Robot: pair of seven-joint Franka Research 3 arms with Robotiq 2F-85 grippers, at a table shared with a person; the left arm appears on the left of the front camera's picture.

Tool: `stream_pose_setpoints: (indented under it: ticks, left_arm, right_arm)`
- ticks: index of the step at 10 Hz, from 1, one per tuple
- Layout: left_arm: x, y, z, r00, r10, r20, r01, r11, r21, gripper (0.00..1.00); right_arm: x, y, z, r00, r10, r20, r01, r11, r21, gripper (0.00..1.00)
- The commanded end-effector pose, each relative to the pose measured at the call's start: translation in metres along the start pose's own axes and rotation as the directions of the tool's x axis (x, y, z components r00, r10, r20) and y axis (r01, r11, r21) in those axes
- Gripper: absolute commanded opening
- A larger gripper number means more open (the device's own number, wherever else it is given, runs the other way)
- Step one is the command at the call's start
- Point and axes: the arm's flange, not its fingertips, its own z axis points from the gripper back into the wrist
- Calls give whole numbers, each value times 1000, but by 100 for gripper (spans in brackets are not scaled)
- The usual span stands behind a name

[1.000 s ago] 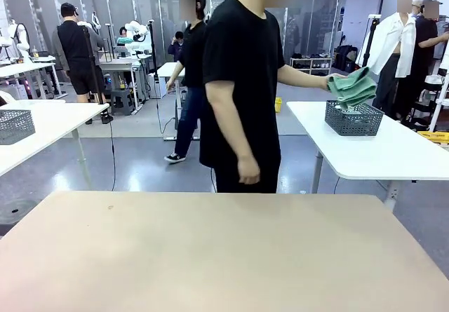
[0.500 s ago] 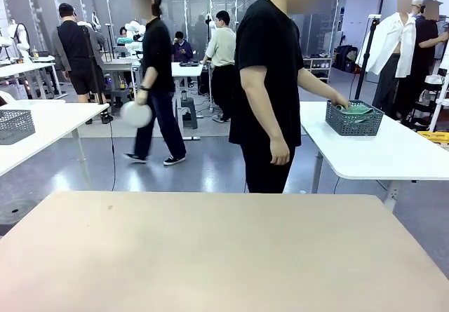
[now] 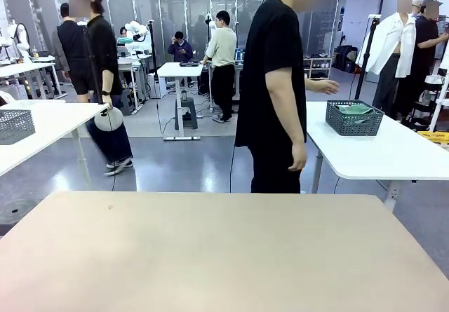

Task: Fold the towels and place them in the basket.
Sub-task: Stack the folded Towel with hook on the right side of the table.

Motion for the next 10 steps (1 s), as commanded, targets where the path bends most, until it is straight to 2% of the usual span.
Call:
stream_pose_setpoints:
  ticks: [1, 10]
  left_arm:
    - [-6, -6, 8, 1000, -10, 12, 10, 1000, 3, 100]
    - [-6, -6, 8, 1000, -10, 12, 10, 1000, 3, 100]
  right_arm:
    - [3, -2, 2, 1000, -3, -2, 3, 1000, -2, 100]
    - [3, -2, 2, 1000, -3, -2, 3, 1000, -2, 100]
